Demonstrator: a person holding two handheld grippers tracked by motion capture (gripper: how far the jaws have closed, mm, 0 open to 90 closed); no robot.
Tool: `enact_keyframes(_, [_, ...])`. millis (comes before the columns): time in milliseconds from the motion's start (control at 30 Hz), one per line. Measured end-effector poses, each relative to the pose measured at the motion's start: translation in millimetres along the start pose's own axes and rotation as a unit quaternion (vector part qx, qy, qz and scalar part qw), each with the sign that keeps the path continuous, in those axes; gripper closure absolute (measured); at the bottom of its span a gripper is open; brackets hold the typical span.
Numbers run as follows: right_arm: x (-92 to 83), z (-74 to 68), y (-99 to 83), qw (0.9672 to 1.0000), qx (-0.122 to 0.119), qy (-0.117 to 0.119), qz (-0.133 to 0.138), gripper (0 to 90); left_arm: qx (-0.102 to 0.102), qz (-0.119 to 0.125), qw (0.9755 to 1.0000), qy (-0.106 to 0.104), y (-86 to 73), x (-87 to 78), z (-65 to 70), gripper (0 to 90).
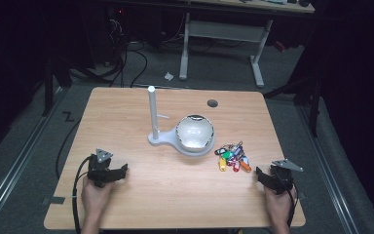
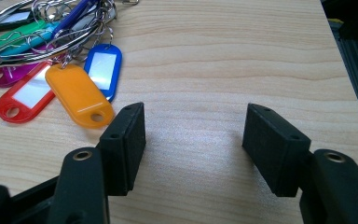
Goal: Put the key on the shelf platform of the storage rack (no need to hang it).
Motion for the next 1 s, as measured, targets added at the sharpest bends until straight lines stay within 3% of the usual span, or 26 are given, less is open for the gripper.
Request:
enact_keyframes(567, [0.0, 0.6, 0.1, 1.0000, -0.007, 0.004, -0.001, 38.1, 0.005, -0.001, 1.0000, -0.002, 0.2, 0.0, -0.5, 17.3])
enact_keyframes(1000, [-5.1, 1.1, -1.1, 0.9999, 0.001, 0.012, -0.008, 43.5, 0.001, 0.000, 1.0000, 0.000, 0.0, 0.0, 0.0, 17.2])
Point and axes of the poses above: each handheld gripper's, and its own axes: x roughly forward along the jaws, y roughly out of its top, z roughly to its right, the point moved 3 cm from there along x, roughly forward along the jaws, and after that the axes turned 1 degree about -z, right-handed, at the moved point
